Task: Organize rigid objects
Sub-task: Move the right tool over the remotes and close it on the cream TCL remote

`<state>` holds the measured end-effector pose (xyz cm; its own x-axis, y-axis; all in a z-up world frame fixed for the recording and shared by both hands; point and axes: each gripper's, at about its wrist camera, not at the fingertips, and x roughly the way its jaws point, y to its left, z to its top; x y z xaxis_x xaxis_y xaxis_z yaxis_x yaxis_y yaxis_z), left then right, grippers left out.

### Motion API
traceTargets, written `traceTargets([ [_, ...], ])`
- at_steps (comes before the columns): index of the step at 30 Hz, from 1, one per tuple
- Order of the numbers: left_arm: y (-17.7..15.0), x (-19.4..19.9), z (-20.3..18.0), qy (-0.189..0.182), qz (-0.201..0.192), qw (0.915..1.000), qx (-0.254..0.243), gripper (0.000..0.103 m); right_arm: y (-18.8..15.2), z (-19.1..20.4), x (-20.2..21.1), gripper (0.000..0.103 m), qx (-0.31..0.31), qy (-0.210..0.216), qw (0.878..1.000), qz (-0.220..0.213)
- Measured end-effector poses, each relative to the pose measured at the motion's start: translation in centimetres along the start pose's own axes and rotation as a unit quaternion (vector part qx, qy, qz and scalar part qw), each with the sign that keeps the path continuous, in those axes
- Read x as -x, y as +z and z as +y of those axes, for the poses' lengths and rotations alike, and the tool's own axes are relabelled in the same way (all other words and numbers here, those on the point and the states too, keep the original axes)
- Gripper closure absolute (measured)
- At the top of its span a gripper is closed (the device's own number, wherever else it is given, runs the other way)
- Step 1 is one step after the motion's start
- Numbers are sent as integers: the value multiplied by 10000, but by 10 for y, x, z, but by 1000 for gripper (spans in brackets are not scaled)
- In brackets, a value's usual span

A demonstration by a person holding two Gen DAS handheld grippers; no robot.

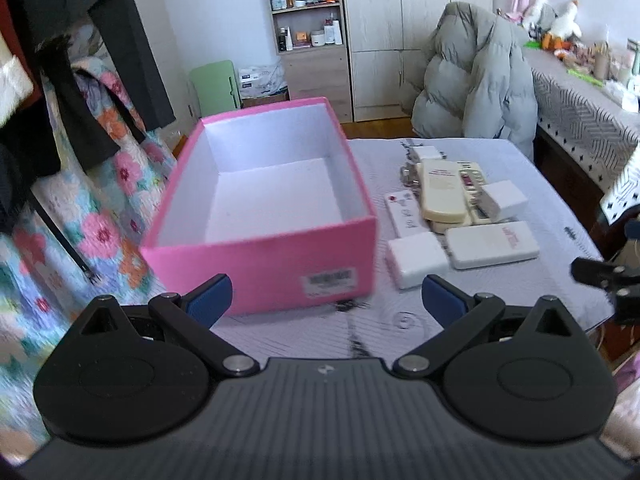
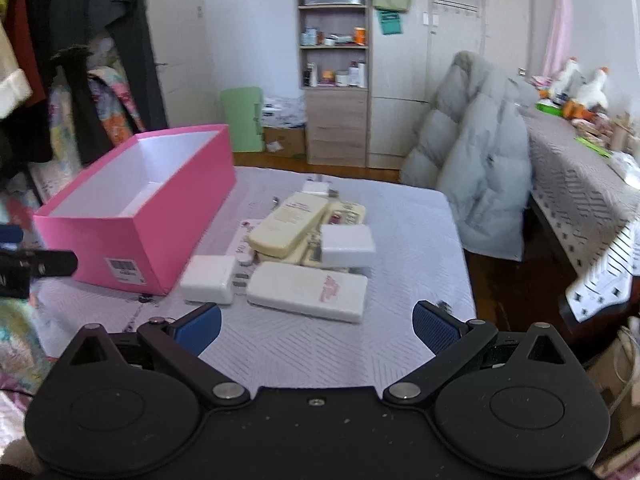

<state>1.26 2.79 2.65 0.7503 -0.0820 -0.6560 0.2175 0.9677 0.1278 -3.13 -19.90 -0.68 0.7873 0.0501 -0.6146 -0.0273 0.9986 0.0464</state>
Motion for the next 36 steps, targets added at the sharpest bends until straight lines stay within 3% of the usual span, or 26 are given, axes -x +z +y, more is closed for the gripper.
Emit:
traceTargets([
  [7,48,4,44,275,222,9979,-542,4,24,-18,1,0,18,1142,9906,-748],
  [9,61,4,57,203,237,9981,-538,4,37,-25,-12,0,-79,1401,9879,-655],
  [13,73,-5,79,474,117,9970,-599,4,64,-23,-44,0,-73,1460,9889,-276],
  [17,80,-31,103,672,249,9960,-530,6,80,-13,-71,1,112,1488,9888,-74],
  [21,79,-64,122,592,517,9961,-402,15,84,-6,-110,4,28,1463,9888,283],
  [26,79,-109,142,594,864,9942,-252,26,84,4,-155,7,35,1019,9929,605],
  [29,83,-127,148,569,873,9943,-235,27,88,5,-170,7,36,784,9944,701],
  [36,86,-151,144,655,746,9941,-430,47,98,2,-190,11,-115,801,9926,904],
])
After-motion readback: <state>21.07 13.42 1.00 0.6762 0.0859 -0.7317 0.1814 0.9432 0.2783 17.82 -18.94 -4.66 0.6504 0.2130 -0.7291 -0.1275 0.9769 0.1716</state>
